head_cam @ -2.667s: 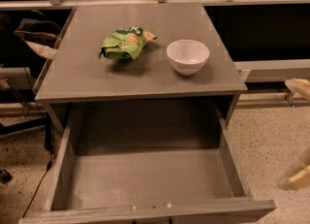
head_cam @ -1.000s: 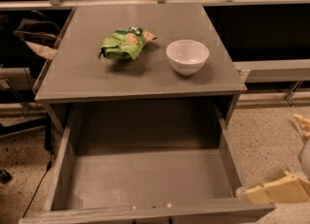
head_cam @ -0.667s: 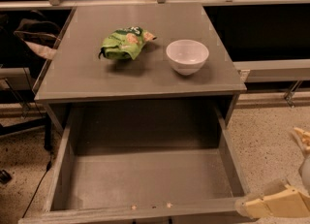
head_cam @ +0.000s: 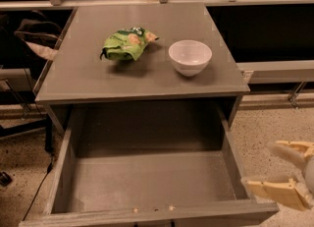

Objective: Close top drawer

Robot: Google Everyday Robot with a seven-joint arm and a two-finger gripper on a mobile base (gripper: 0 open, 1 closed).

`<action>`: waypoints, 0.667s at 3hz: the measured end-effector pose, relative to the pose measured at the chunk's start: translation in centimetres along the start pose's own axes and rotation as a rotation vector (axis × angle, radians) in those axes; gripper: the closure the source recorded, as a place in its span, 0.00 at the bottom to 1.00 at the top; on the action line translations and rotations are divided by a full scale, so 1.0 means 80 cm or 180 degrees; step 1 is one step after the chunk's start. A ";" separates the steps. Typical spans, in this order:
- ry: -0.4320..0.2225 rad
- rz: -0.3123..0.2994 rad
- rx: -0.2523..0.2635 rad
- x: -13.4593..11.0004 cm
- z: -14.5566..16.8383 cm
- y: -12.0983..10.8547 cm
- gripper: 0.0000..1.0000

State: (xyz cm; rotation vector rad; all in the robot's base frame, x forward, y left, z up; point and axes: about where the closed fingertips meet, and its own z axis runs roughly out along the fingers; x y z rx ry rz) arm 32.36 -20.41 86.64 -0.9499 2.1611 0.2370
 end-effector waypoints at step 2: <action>0.0000 0.0000 -0.0001 0.000 0.000 0.000 0.89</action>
Offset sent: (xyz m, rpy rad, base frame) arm 0.0000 0.0000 0.0000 0.0000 0.0000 0.0000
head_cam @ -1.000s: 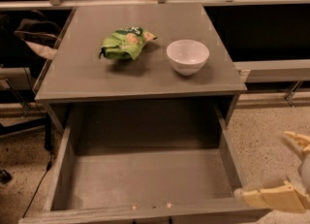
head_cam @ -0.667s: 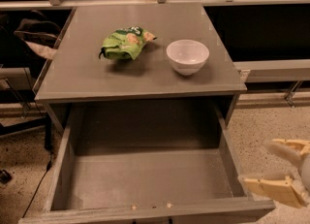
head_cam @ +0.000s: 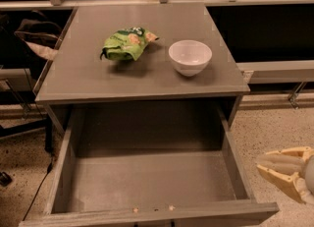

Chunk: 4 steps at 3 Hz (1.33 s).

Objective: Close top drawer

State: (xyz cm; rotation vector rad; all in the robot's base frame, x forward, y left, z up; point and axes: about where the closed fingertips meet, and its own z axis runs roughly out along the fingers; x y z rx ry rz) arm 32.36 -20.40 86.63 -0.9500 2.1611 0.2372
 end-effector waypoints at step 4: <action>0.0030 0.0354 0.0108 0.078 0.056 0.005 1.00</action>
Offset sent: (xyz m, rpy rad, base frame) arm -0.0063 -0.0064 -0.0504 0.0407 0.0232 -0.0661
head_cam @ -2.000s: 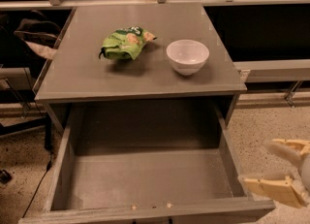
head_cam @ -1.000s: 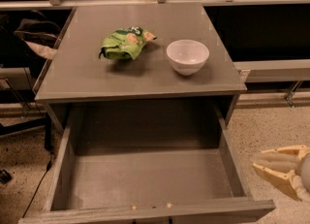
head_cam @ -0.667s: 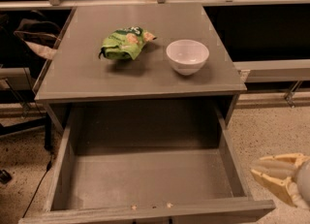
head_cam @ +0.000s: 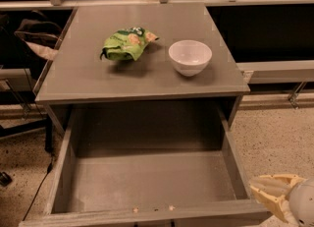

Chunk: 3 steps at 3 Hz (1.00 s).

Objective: Close top drawer

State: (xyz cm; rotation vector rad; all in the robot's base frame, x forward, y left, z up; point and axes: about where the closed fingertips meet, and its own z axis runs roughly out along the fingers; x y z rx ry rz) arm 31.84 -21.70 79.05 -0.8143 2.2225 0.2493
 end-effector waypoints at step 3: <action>0.0190 0.0270 -0.0105 0.062 0.018 0.020 1.00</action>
Offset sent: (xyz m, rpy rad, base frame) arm -0.0317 -0.0059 -0.0531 0.0344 0.1075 -0.0457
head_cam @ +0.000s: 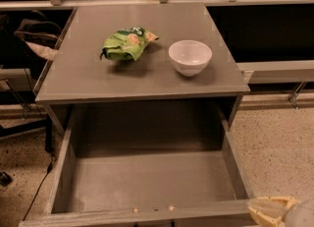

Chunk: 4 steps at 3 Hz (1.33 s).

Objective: Close top drawer

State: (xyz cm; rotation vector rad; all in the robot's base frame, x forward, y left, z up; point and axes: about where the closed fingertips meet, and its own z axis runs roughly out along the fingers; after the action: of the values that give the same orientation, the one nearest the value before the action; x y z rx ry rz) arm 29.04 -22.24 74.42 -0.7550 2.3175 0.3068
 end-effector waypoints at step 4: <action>-0.0004 0.0256 0.0355 0.061 0.004 0.018 1.00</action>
Offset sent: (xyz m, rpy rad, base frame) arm -0.0404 -0.0186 -0.0322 -0.0628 -0.0318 -0.1881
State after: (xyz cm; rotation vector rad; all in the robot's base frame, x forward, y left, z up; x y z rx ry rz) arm 25.41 -23.07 71.00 -0.6078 2.3461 0.2113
